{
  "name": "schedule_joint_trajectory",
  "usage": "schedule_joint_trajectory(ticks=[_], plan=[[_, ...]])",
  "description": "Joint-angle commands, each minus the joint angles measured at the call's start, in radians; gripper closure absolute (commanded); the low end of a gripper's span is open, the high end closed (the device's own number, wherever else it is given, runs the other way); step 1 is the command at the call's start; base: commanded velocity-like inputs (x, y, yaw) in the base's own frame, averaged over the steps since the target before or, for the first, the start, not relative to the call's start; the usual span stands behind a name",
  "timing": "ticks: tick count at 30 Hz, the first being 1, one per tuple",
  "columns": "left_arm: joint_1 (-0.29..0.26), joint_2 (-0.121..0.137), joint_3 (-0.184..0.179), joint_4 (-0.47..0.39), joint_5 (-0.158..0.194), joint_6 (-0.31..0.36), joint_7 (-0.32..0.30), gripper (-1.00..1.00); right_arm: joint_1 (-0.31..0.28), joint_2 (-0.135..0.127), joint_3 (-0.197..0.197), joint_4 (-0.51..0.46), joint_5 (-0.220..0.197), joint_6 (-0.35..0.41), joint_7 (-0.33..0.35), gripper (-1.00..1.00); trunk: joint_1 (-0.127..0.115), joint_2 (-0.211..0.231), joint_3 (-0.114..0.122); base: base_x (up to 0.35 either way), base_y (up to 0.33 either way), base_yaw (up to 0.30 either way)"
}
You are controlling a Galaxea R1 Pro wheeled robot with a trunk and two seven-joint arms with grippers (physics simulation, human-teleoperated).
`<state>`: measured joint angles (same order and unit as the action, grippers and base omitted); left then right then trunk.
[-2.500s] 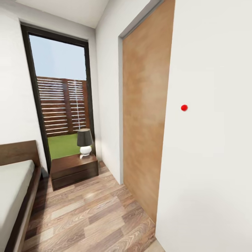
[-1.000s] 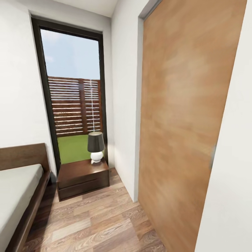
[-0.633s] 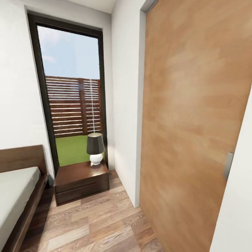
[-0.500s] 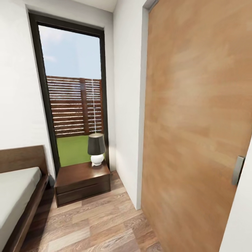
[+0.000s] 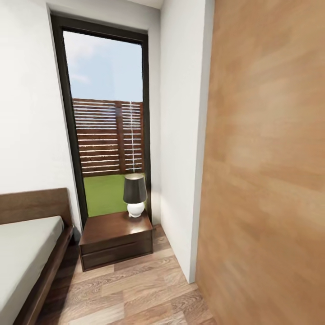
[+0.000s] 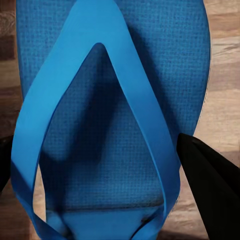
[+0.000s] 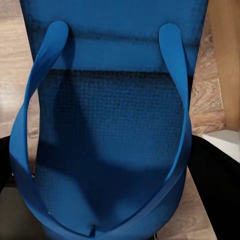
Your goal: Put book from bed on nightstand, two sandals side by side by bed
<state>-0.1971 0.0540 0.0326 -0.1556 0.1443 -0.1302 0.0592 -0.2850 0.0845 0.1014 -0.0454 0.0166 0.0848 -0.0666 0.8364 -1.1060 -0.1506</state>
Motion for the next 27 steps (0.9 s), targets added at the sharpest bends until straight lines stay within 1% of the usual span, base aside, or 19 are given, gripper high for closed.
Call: schedule_joint_trajectory(ticks=[1, 11, 14, 20, 27], plan=[[-0.001, 0.0, 0.003, 0.001, 0.005, -0.003, -0.001, 1.0, 0.0, 0.0, 0.008, -0.002, 0.002, 0.007, -0.004, 1.0, 0.001, -0.001, -0.001, 0.305, 0.101, 0.029], [-0.001, 0.0, 0.003, 0.001, 0.005, -0.003, -0.001, 1.0, 0.0, 0.0, 0.008, -0.002, 0.002, 0.007, -0.004, 1.0, 0.001, -0.001, -0.001, 0.305, 0.095, 0.012], [-0.001, 0.0, 0.003, 0.001, 0.005, -0.003, -0.001, 1.0, 0.0, 0.0, 0.008, -0.002, 0.002, 0.007, -0.004, 1.0, 0.001, -0.001, -0.001, 0.305, 0.092, 0.087], [-0.001, 0.0, 0.003, 0.001, 0.005, -0.003, -0.001, 1.0, 0.0, 0.001, 0.009, -0.002, 0.002, 0.007, -0.004, 1.0, 0.001, -0.001, -0.001, 0.305, 0.079, 0.23], [-0.001, 0.0, 0.003, 0.001, 0.005, -0.003, -0.001, 1.0, 0.0, 0.001, 0.009, -0.002, 0.003, 0.007, -0.004, 1.0, 0.001, -0.001, -0.001, 0.305, 0.017, 0.281]])
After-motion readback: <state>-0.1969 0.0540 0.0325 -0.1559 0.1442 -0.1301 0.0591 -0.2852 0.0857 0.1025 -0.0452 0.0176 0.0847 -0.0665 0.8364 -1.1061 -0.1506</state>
